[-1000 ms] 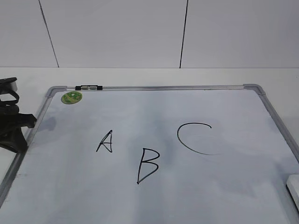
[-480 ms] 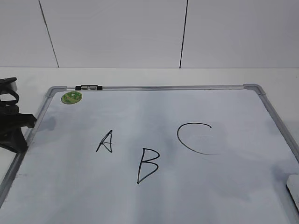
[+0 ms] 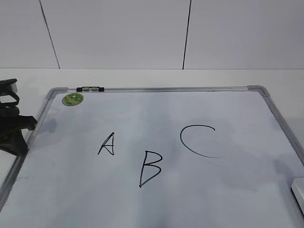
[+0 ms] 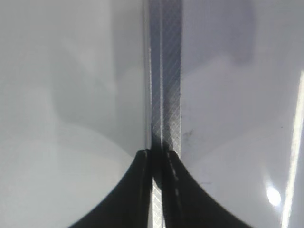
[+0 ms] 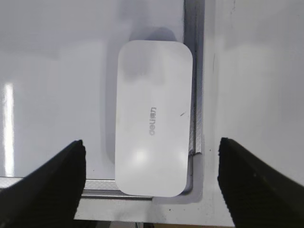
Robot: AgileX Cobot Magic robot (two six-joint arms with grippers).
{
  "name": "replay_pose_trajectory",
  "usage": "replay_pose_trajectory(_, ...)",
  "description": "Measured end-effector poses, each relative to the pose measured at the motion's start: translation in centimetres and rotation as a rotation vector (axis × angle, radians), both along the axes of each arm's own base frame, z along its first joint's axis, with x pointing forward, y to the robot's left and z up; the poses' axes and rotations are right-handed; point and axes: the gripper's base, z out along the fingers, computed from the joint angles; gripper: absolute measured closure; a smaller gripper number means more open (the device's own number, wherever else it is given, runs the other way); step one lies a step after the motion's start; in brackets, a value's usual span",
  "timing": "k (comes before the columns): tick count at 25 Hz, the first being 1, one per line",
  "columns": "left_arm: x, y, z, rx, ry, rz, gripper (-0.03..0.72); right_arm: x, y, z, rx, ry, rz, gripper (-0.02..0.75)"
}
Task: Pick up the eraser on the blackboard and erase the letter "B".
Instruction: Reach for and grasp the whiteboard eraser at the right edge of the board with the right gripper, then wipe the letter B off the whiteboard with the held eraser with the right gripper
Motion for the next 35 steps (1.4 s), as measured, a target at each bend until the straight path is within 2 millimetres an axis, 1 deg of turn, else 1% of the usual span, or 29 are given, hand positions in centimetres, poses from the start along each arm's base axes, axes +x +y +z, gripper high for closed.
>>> replay_pose_trajectory(5,0.0,0.0,0.0,0.0,0.002,0.0,0.657,1.3,0.1,-1.2,-0.003,0.054,-0.002,0.059)
replay_pose_trajectory(11,0.0,0.0,0.0,0.0,0.002,0.0,0.658,2.3,0.1,-2.6,-0.007,0.137,-0.004,0.06)
replay_pose_trajectory(19,0.0,0.0,0.0,0.0,0.002,0.0,0.658,3.5,0.3,-4.1,-0.004,0.176,-0.008,0.06)
replay_pose_trajectory(26,0.0,0.0,0.0,-0.001,0.002,0.001,0.658,3.8,0.4,-5.9,0.01,0.227,-0.017,0.061)
replay_pose_trajectory(31,0.0,0.0,0.0,-0.001,0.002,0.001,0.658,4.0,0.4,-6.5,0.012,0.219,-0.019,0.064)
replay_pose_trajectory(35,0.0,0.0,0.0,-0.001,0.002,0.001,0.658,4.0,0.3,-6.6,0.001,0.217,-0.013,0.066)
